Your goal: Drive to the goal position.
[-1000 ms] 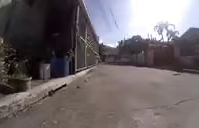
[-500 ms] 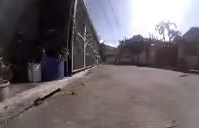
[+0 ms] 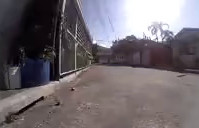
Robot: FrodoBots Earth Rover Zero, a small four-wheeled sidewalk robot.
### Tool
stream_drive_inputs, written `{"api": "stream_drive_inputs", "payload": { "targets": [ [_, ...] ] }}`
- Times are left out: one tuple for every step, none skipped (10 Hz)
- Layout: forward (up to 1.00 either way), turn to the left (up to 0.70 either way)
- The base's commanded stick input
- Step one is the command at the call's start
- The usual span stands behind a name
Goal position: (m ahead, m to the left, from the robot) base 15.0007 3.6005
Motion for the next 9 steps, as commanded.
{"api": "stream_drive_inputs", "payload": {
  "targets": [
    [0.85,0.0],
    [0.85,0.0],
    [0.85,0.0],
    [0.85,0.0],
    [0.85,0.0],
    [0.85,0.0],
    [0.85,0.0],
    [0.85,0.0],
    [0.85,0.0]
  ]
}}
